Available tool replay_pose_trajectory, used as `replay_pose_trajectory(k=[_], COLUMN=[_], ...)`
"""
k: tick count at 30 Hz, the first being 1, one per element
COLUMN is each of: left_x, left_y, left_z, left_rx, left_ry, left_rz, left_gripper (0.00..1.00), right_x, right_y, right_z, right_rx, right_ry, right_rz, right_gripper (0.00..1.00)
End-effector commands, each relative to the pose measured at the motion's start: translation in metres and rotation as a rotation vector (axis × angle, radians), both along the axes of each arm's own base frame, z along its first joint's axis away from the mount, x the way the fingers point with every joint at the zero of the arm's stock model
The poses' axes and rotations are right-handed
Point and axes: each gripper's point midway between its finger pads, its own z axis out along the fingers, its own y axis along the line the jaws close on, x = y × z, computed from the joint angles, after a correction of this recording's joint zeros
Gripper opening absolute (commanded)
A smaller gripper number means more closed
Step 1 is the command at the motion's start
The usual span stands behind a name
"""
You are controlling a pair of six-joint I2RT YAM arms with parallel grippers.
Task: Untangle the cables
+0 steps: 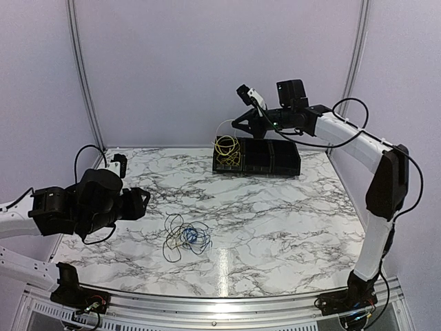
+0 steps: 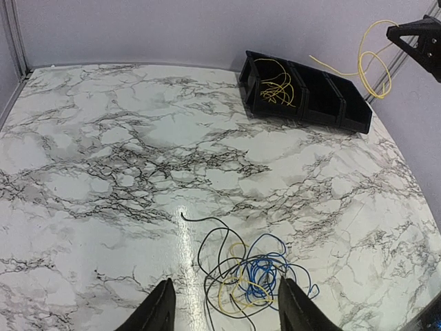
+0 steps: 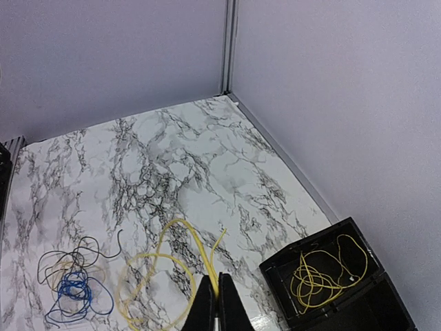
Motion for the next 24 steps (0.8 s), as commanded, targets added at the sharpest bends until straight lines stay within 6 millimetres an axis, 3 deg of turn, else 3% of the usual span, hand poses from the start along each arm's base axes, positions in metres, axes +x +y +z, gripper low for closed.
replay_pose_trajectory(k=[1,11,14,24], left_x=[-0.001,0.0,0.0,-0.003], left_y=[0.002,-0.005,-0.008,-0.015], left_z=[-0.009,-0.024,-0.027,-0.039], left_rx=[-0.004,0.005,0.017,0.029], left_ry=[0.011,0.042,0.048,0.09], left_rz=[0.005,-0.001,-0.01,-0.039], left_gripper=[0.54,0.55,0.56,0.56], right_x=[0.031,0.124,0.148,0.199], right_y=[0.003,-0.011,-0.017,-0.024], right_z=[-0.002,-0.047,-0.053,-0.092], right_rx=[-0.033,-0.085,-0.063,-0.004], right_ry=[-0.045,-0.104,-0.112,-0.116], right_rz=[-0.073,-0.289,-0.331,-0.414], right_gripper=[0.0,0.0,0.0,0.0])
